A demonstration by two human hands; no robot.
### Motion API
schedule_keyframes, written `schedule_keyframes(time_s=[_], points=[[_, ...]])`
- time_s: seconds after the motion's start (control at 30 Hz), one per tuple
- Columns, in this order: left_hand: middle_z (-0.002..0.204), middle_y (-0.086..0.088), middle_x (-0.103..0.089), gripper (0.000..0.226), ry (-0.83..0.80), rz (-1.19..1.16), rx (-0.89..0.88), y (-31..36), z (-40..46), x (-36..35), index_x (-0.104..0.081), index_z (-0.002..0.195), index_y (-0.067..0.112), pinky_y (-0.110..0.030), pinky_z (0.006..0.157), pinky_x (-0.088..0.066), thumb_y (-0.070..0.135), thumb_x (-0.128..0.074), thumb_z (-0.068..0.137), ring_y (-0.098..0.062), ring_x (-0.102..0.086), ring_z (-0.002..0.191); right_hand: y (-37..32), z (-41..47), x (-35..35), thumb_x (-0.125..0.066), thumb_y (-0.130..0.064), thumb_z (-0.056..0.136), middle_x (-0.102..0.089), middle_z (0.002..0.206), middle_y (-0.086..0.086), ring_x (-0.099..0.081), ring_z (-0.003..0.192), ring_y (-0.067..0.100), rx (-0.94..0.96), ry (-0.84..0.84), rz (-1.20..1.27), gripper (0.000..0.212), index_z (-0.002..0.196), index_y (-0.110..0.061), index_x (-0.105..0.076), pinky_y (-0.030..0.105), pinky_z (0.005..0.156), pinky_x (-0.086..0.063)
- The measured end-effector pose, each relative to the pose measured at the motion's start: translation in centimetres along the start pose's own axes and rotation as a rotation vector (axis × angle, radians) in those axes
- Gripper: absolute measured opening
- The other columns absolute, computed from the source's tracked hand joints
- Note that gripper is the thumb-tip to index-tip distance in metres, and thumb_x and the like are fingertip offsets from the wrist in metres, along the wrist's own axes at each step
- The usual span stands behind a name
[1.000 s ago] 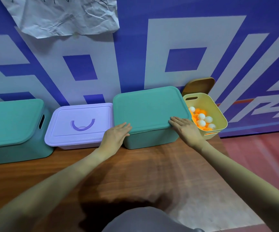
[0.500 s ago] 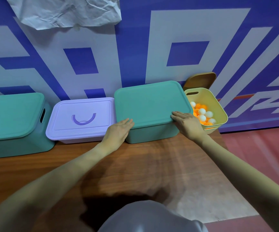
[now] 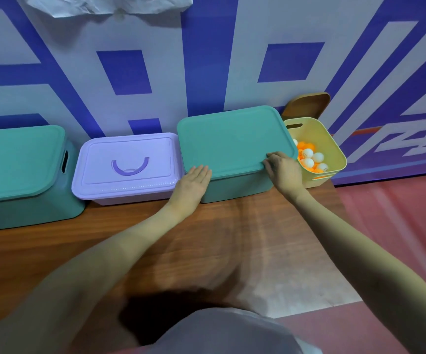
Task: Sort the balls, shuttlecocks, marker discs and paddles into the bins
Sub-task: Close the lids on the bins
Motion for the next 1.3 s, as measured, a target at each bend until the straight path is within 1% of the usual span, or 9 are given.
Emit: schedule_keyframes(time_s=[0.13, 0.3, 0.43, 0.57, 0.67, 0.83, 1.03, 1.13, 1.3], points=[[0.104, -0.015, -0.071, 0.022, 0.081, -0.113, 0.031, -0.1, 0.2, 1.3, -0.070, 0.101, 0.001, -0.040, 0.083, -0.058, 0.014, -0.066, 0.085, -0.029, -0.069, 0.097, 0.0, 0.5, 0.3, -0.062, -0.017, 0.086, -0.062, 0.088, 0.015, -0.059, 0.082, 0.037, -0.019, -0.010, 0.060, 0.014, 0.083, -0.003, -0.064, 0.043, 0.067, -0.047], [0.076, -0.003, -0.066, 0.038, 0.033, -0.071, 0.043, -0.3, 1.8, 1.7, -0.064, 0.077, 0.010, -0.027, 0.045, -0.047, 0.028, -0.034, 0.090, -0.020, -0.066, 0.071, 2.7, 0.6, 0.5, -0.066, -0.028, 0.085, -0.046, 0.129, 0.025, -0.042, 0.119, 0.041, -0.407, 0.103, 0.065, 0.051, 0.124, 0.001, -0.052, 0.046, 0.098, -0.033], [0.074, -0.003, -0.062, 0.023, -0.007, -0.048, 0.034, -0.3, 1.8, 1.3, -0.060, 0.074, 0.011, -0.028, 0.044, -0.040, 0.021, -0.045, 0.089, -0.022, -0.064, 0.068, 5.7, 1.4, 0.6, -0.054, -0.023, 0.094, -0.055, 0.119, 0.026, -0.051, 0.111, 0.042, -0.583, 0.055, 0.206, 0.037, 0.117, 0.005, -0.054, 0.044, 0.088, -0.040], [0.069, -0.004, -0.062, 0.039, 0.033, -0.132, 0.213, -0.1, 2.5, 1.5, -0.061, 0.070, 0.011, -0.031, 0.048, -0.037, 0.030, -0.034, 0.091, -0.026, -0.063, 0.066, 8.1, 2.3, 0.9, -0.053, -0.016, 0.091, -0.068, 0.088, 0.023, -0.062, 0.084, 0.038, -0.533, 0.056, 0.406, 0.028, 0.088, 0.008, -0.066, 0.042, 0.071, -0.047], [0.084, -0.011, -0.068, 0.029, 0.049, -0.192, 0.474, 0.2, 3.3, 1.4, -0.067, 0.086, 0.007, -0.039, 0.062, -0.048, 0.026, -0.046, 0.093, -0.033, -0.063, 0.081, 9.0, 2.7, 1.0, -0.056, -0.017, 0.086, -0.056, 0.061, 0.015, -0.051, 0.061, 0.026, -0.521, 0.006, 0.474, 0.029, 0.070, 0.007, -0.063, 0.035, 0.058, -0.039], [0.138, -0.020, -0.049, 0.046, -0.087, -0.207, 0.673, 2.1, 6.1, 0.2, -0.047, 0.137, 0.005, -0.044, 0.104, -0.035, 0.027, -0.049, 0.097, -0.037, -0.044, 0.126, 10.4, 3.7, 0.3, -0.062, -0.016, 0.078, -0.067, 0.091, 0.011, -0.064, 0.092, 0.027, -0.615, -0.105, 0.605, 0.024, 0.097, -0.003, -0.066, 0.033, 0.075, -0.050], [0.157, -0.018, -0.018, 0.054, -0.346, -0.153, 0.736, 2.7, 10.2, -1.7, -0.035, 0.148, 0.021, -0.051, 0.115, -0.019, 0.043, -0.043, 0.099, -0.035, -0.018, 0.144, 8.7, 7.8, 1.5, -0.063, -0.003, 0.071, -0.024, 0.151, 0.019, -0.023, 0.140, 0.032, -0.069, -0.386, 0.255, 0.088, 0.149, -0.016, -0.024, 0.040, 0.113, -0.028], [0.158, -0.019, -0.016, 0.061, -0.399, -0.161, 0.799, 1.9, 11.3, -1.6, -0.034, 0.148, 0.024, -0.052, 0.114, -0.020, 0.051, -0.047, 0.095, -0.034, -0.016, 0.144, 8.3, 10.7, 0.7, -0.061, 0.002, 0.077, -0.010, 0.158, 0.016, -0.009, 0.146, 0.030, 0.066, -0.549, 0.160, 0.083, 0.149, -0.005, -0.019, 0.036, 0.119, -0.019], [0.158, -0.016, -0.014, 0.076, -0.413, -0.229, 0.913, -0.1, 13.4, -1.0, -0.031, 0.149, 0.026, -0.054, 0.113, -0.021, 0.057, -0.059, 0.086, -0.033, -0.015, 0.144, 7.6, 14.5, -0.2, -0.057, 0.002, 0.080, -0.034, 0.144, 0.012, -0.031, 0.134, 0.029, 0.196, -0.624, 0.146, 0.061, 0.137, -0.003, -0.036, 0.039, 0.114, -0.029]])
Point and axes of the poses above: each hand's wrist, its own z-axis towards the middle knuckle, its own x-axis out of the back of the hand, y = z × x, the point moved 5 cm from there along z, towards the middle knuckle
